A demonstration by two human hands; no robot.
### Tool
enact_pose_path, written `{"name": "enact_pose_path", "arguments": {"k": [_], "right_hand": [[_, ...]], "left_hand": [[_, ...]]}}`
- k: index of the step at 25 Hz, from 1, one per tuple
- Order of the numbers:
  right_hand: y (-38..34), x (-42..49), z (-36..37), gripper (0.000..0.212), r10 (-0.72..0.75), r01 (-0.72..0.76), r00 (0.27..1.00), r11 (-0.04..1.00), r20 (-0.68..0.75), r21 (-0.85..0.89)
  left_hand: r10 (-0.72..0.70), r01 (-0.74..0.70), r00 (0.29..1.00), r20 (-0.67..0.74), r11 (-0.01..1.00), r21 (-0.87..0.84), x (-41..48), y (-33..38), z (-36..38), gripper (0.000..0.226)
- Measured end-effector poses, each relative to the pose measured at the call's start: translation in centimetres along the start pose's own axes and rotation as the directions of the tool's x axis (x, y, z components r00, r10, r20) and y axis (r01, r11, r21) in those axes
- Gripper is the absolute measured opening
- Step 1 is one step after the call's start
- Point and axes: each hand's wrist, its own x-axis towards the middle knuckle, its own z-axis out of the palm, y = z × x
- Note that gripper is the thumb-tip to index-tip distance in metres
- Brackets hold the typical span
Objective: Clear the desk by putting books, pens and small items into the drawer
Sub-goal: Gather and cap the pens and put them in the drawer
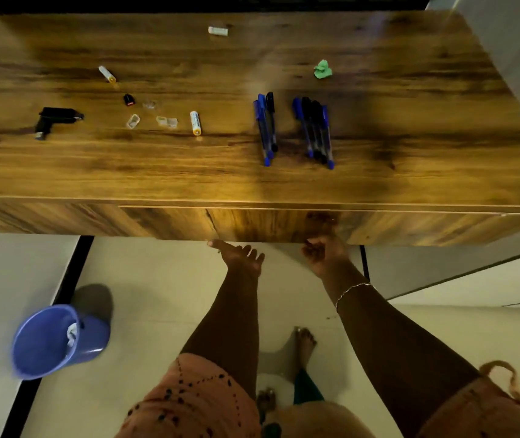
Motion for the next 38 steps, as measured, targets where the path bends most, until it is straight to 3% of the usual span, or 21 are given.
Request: {"name": "enact_pose_path", "arguments": {"k": [4,12,19,30,38], "right_hand": [[0.1,0.7,0.4,0.031,-0.016,0.015,1.0,0.995,0.007,0.102],[1.0,0.3,-1.0,0.028,0.009,-0.008,1.0,0.999,-0.021,0.036],[3.8,-2.1,-4.9,0.024,0.01,-0.01,1.0,1.0,0.021,-0.004],[9.4,-5.9,-11.8,0.032,0.101,-0.102,0.995,0.994,0.014,0.027],[12.8,-10.5,-17.2,0.024,0.145,-0.142,0.986,0.989,0.086,-0.036]], "left_hand": [[-0.008,0.007,0.997,0.082,1.0,0.004,1.4,-0.2,0.5,0.092],[0.014,-0.019,0.996,0.093,0.999,0.049,0.8,-1.1,-1.2,0.091],[-0.039,0.035,0.985,0.165,0.999,0.029,-1.7,-1.8,-6.0,0.097],[-0.02,0.03,0.981,0.194,0.998,-0.051,-6.8,-5.1,-14.0,0.085],[-0.028,0.044,0.99,0.141,0.993,-0.11,-10.5,-7.5,-19.5,0.09]]}}
